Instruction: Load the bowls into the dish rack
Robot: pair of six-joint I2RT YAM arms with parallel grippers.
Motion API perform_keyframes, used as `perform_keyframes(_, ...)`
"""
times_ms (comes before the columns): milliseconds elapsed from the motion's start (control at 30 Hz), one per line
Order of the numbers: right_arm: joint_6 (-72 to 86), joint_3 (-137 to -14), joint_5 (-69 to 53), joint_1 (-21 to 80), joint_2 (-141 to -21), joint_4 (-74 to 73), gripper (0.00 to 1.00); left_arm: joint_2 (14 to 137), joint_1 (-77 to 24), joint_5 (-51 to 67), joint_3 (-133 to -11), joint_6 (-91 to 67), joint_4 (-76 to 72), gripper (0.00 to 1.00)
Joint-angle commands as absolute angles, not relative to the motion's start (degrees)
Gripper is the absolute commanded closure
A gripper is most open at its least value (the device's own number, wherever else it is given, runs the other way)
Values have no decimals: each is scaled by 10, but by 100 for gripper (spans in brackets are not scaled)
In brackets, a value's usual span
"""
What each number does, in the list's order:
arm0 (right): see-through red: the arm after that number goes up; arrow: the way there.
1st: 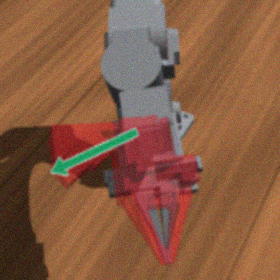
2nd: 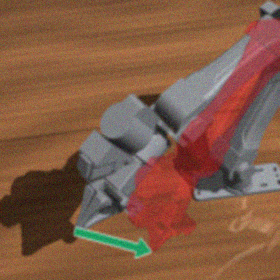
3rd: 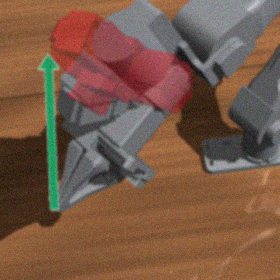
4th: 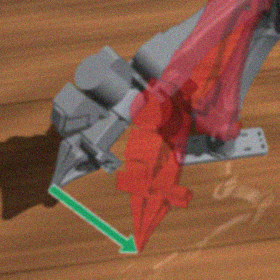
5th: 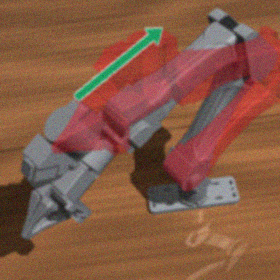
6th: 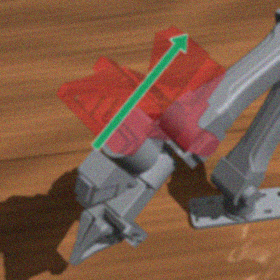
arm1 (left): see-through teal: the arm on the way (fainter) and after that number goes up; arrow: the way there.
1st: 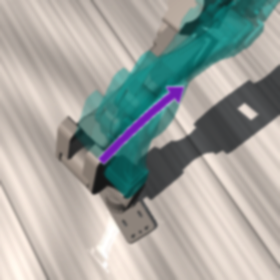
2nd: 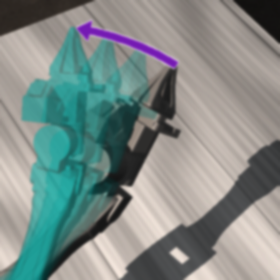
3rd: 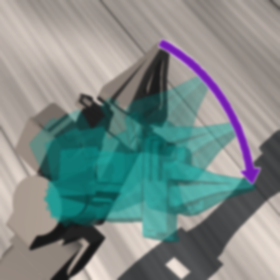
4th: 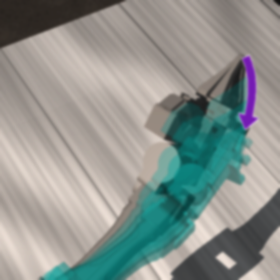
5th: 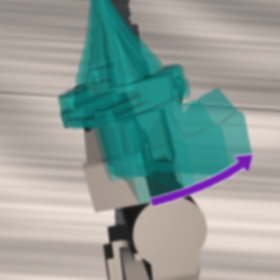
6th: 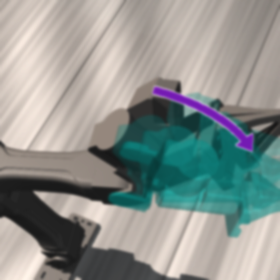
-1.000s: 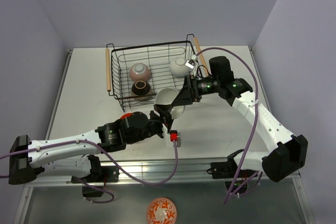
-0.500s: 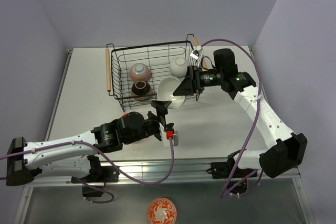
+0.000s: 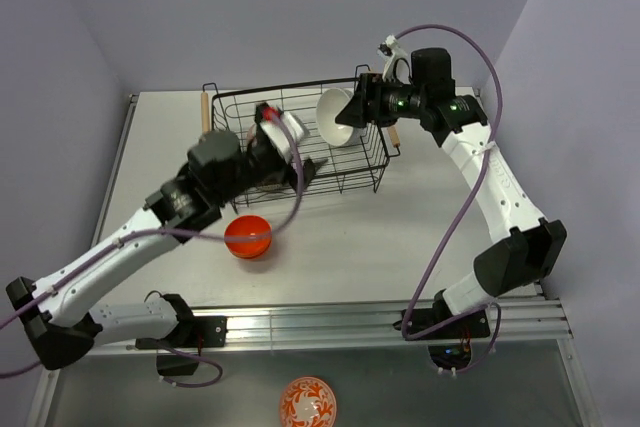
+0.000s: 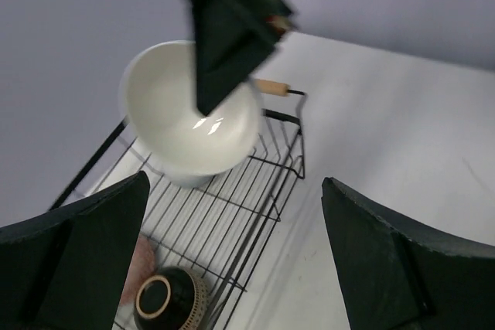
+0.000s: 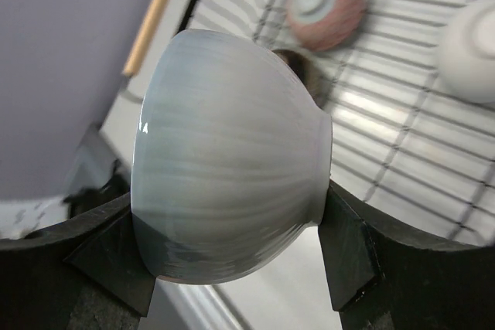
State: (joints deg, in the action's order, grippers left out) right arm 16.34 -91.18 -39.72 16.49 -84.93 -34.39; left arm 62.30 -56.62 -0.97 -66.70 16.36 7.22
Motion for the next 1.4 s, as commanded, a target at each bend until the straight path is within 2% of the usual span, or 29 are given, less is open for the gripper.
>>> perform_keyframes(0,140,-989,-261,163,-874,-344,100,670,-443,67,-755,-52,152,1)
perform_keyframes(200,109,-1065,-129,174,-941,-393,100,689,-365,72,-772,-98,147,1)
perform_keyframes(633,6,-1184,107,281,-1074,-468,100,689,-292,69,-748,-141,177,0)
perform_keyframes(933,-69,-1164,223,341,-1117,-467,100,664,-279,42,-707,-130,165,1)
perform_keyframes(1367,-64,-1102,300,371,-1152,-459,100,639,-279,4,-672,-115,166,0)
